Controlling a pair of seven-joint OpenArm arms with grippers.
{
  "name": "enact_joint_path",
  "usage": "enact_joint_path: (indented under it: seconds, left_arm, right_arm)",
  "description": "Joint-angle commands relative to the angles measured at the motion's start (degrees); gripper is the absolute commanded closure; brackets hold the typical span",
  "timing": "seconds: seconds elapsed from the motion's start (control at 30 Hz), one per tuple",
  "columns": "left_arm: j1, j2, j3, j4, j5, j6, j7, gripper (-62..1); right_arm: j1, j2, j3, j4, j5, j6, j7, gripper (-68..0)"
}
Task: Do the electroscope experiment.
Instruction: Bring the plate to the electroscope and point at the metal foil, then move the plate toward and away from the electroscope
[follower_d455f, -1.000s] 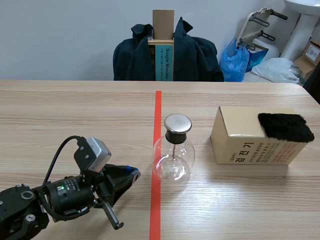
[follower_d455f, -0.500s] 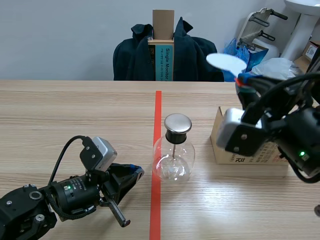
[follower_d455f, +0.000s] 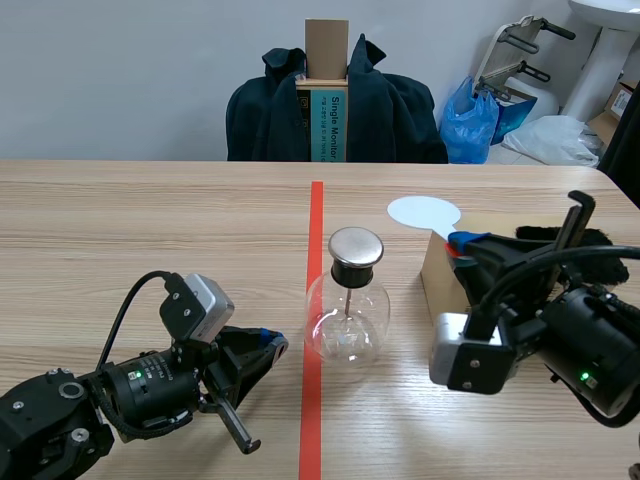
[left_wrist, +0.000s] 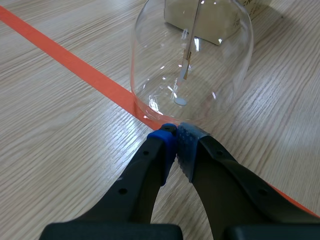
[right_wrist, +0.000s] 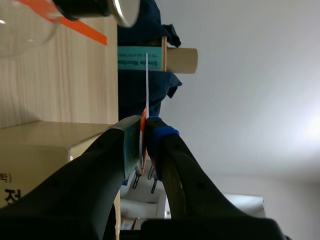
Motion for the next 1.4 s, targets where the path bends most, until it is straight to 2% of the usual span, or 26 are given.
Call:
enact_joint_path:
  seconds: [0.0, 0.13, 0.27, 0.4, 0.67, 0.83, 1.37]
  left_arm:
    - [-0.3, 0.1, 0.0, 1.2, -0.3, -0.2, -1.0, -1.7]
    - [-0.3, 0.1, 0.0, 1.2, -0.4, -0.2, -1.0, -1.7]
    - [-0.3, 0.1, 0.0, 1.2, -0.4, -0.2, -1.0, -1.7]
    - [-0.3, 0.1, 0.0, 1.2, -0.4, -0.2, -1.0, -1.7]
    - [-0.3, 0.1, 0.0, 1.2, -0.4, -0.2, -1.0, -1.7]
    - [-0.3, 0.1, 0.0, 1.2, -0.3, -0.2, -0.9, -1.7]
    - [-0.3, 0.2, 0.0, 1.2, -0.3, -0.2, -1.0, -1.7]
  right_arm:
    - [0.2, 0.8, 0.2, 0.1, 0.3, -1.0, 0.7, -0.8]
    - [0.2, 0.8, 0.2, -0.2, 0.3, -2.0, 2.6, -0.8]
    - [0.2, 0.8, 0.2, -0.2, 0.3, -4.4, 5.2, -0.8]
    - [0.2, 0.8, 0.2, -0.2, 0.0, -4.5, 8.1, -0.8]
    - [0.2, 0.6, 0.2, -0.2, -0.5, -7.6, 14.8, -0.8]
    - [0.2, 0.6, 0.2, -0.2, -0.6, -8.4, 17.7, -0.8]
    - [0.2, 0.6, 0.2, -0.3, -0.6, -8.4, 18.9, -0.8]
